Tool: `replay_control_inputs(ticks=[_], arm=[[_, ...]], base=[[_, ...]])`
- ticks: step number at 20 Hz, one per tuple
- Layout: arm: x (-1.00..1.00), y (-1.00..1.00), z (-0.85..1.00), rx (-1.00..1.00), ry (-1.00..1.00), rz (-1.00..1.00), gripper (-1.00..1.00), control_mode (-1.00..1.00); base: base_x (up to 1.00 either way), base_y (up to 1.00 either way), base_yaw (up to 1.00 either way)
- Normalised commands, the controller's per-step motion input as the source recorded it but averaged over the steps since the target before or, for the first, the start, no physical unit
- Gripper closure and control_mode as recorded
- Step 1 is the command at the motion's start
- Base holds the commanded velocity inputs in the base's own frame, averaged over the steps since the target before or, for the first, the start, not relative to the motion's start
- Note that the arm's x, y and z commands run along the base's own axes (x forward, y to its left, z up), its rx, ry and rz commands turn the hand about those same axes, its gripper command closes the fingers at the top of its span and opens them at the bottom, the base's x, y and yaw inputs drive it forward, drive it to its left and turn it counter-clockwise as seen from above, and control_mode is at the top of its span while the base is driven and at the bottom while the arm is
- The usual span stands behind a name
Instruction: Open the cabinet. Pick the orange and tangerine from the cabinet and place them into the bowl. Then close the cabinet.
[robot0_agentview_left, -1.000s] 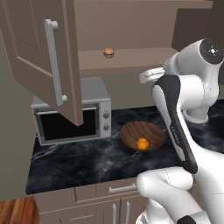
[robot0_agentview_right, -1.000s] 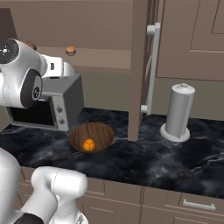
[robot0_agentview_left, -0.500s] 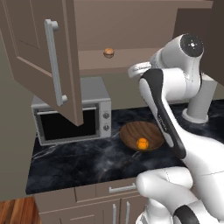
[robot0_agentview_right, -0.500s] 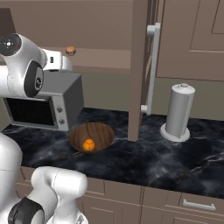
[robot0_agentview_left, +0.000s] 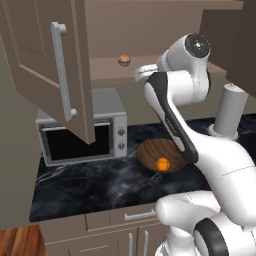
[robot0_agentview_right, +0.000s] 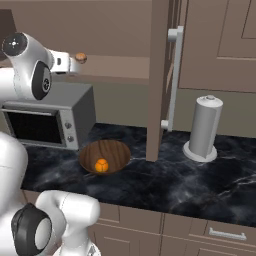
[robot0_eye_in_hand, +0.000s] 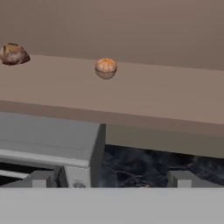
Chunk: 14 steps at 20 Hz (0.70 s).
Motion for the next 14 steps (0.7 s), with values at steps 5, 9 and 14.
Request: replay_control_inputs(ticks=[5, 9, 14], arm=[[0.52, 0.14, 0.01, 0.02, 0.0, 0.0, -1.0, -1.0], [0.57, 0.1, 0.0, 0.01, 0.0, 0.0, -1.0, -1.0], [0.6, 0.09, 0.0, 0.0, 0.0, 0.0, -1.0, -1.0]], base=[[0.0, 0.0, 0.0], [0.0, 0.0, 0.0], [0.0, 0.0, 0.0]])
